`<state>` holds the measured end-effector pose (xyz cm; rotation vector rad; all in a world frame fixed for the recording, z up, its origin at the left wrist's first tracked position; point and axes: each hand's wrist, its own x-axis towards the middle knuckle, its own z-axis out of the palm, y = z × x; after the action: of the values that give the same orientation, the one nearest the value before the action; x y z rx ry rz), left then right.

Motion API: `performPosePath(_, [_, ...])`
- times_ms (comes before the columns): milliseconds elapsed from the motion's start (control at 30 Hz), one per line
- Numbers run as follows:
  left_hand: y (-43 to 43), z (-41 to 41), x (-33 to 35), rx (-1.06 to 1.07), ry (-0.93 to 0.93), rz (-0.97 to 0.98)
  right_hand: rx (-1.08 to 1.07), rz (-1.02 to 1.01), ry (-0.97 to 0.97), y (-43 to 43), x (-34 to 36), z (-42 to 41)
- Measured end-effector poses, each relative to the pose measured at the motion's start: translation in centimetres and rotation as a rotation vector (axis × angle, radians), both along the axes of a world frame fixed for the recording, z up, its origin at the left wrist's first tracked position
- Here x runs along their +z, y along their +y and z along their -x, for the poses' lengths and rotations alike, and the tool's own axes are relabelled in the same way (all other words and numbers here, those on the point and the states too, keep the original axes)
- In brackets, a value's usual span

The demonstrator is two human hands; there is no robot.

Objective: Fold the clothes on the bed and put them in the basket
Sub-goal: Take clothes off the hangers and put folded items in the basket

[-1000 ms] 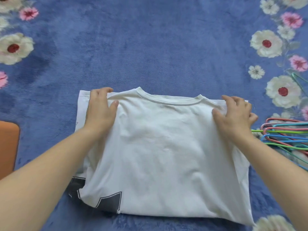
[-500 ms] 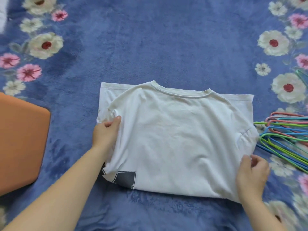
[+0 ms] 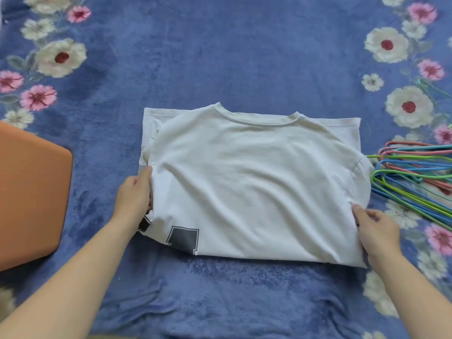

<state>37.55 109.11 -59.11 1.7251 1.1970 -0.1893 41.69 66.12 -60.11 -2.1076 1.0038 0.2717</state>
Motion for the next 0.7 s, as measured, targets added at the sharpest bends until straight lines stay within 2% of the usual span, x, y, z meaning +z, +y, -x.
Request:
performPosePath(33, [-0.2,1.2,0.5,0.005,-0.021,0.073,0.015,-0.063,0.032,-0.4,-0.1,0.5])
performPosePath(100, [-0.7,3.9,1.4,-0.098,-0.037,0.108,0.051,-0.049,0.04,-1.1,0.4,1.3])
performPosePath(167, [-0.6,5.9,1.7,-0.267,-0.006,0.028,0.003,0.024,-0.022,-2.0,0.3,1.4])
performPosePath(233, [-0.3,7.5,1.6,-0.363,0.028,-0.097,-0.012,0.0,0.004,-2.6,0.7,1.7])
performPosePath(367, [0.3,8.6,1.6,-0.402,0.076,-0.18,-0.031,-0.199,0.131,-2.4,1.3,3.1])
performPosePath(500, [0.8,9.3,1.4,-0.373,0.108,-0.139,0.064,-0.319,0.281,-2.9,1.8,5.9])
performPosePath(633, [1.7,10.2,1.0,-0.277,0.071,-0.166,-0.051,-0.299,0.246,-4.1,1.8,6.2])
performPosePath(700, [1.2,11.0,0.4,-0.296,0.094,-0.257,-0.029,-0.289,0.241,-3.8,1.7,6.3])
